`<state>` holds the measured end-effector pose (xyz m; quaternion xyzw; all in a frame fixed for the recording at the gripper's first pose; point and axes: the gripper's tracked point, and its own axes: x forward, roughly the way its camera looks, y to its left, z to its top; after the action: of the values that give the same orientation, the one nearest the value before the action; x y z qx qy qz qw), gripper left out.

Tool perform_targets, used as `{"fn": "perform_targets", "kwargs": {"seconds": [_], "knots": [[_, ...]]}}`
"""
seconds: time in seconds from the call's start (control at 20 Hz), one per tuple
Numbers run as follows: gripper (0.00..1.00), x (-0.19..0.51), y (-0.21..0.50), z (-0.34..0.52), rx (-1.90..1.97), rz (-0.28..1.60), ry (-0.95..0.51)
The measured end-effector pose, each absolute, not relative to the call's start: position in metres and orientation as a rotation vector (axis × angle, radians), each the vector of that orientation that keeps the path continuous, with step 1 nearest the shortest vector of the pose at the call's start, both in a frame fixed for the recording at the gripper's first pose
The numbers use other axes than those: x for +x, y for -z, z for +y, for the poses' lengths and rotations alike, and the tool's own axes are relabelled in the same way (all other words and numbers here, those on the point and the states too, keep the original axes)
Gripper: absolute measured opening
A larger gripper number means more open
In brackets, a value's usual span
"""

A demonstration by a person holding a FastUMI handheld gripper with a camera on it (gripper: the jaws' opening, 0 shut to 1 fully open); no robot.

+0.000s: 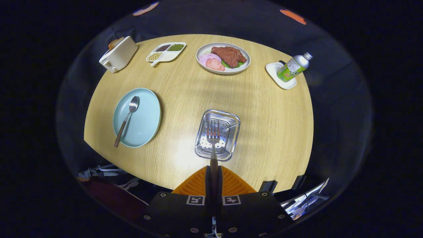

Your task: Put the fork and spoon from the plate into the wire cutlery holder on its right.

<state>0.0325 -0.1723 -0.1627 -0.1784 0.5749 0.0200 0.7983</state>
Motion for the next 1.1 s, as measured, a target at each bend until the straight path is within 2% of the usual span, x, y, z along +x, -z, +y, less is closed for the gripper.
{"fn": "perform_targets", "kwargs": {"seconds": [0.9, 1.1], "knots": [[0.05, 0.041, 0.180, -0.175, -0.393, 1.351, -0.055], [0.11, 0.046, 0.181, -0.169, -0.375, 1.336, -0.059]]}}
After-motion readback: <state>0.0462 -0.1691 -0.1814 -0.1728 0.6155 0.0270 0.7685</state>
